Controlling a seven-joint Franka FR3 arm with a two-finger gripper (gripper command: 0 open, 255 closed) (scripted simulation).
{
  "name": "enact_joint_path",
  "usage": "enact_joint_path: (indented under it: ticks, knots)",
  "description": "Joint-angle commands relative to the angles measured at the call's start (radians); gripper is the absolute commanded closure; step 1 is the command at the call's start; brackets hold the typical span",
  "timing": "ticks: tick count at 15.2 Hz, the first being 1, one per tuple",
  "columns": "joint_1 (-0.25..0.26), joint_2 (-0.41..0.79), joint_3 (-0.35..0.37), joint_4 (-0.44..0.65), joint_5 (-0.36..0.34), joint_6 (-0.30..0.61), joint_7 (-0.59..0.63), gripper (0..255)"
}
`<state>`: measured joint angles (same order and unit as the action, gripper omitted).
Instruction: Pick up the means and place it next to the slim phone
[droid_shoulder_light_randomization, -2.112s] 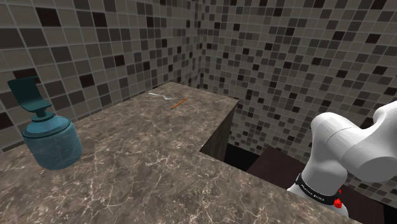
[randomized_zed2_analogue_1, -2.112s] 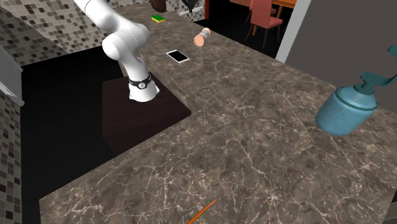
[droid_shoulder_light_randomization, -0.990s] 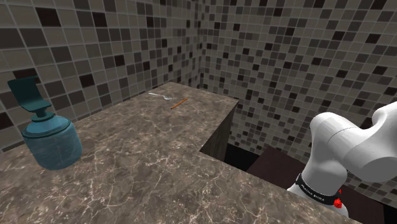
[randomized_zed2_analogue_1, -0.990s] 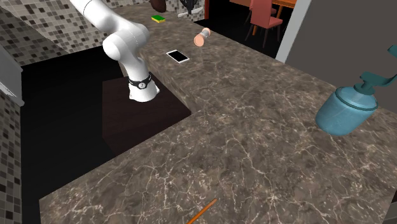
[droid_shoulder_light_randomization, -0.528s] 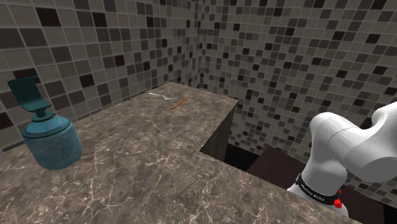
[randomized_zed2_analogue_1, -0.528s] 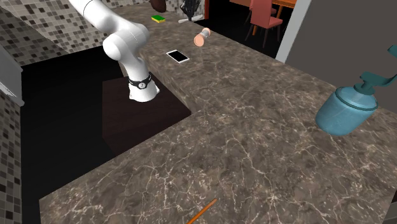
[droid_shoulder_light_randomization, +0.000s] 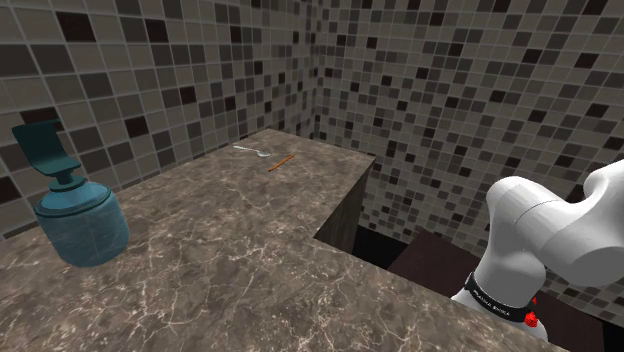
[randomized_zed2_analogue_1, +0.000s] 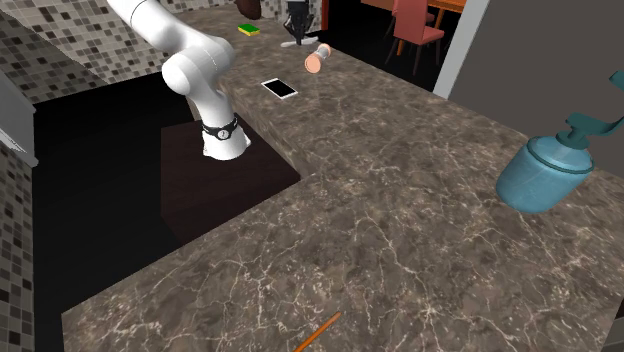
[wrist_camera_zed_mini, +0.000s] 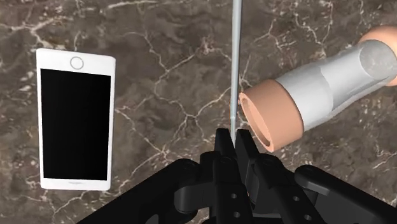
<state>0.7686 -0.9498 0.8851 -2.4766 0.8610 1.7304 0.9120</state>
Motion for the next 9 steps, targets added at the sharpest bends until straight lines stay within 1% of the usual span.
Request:
enact_joint_path:
  ticks: [1, 9]
  knots:
    - [0.001, 0.002, 0.02, -0.017, 0.016, 0.023, -0.004, 255]
    - [0.0, 0.017, 0.101, -0.087, 0.081, 0.116, -0.033, 255]
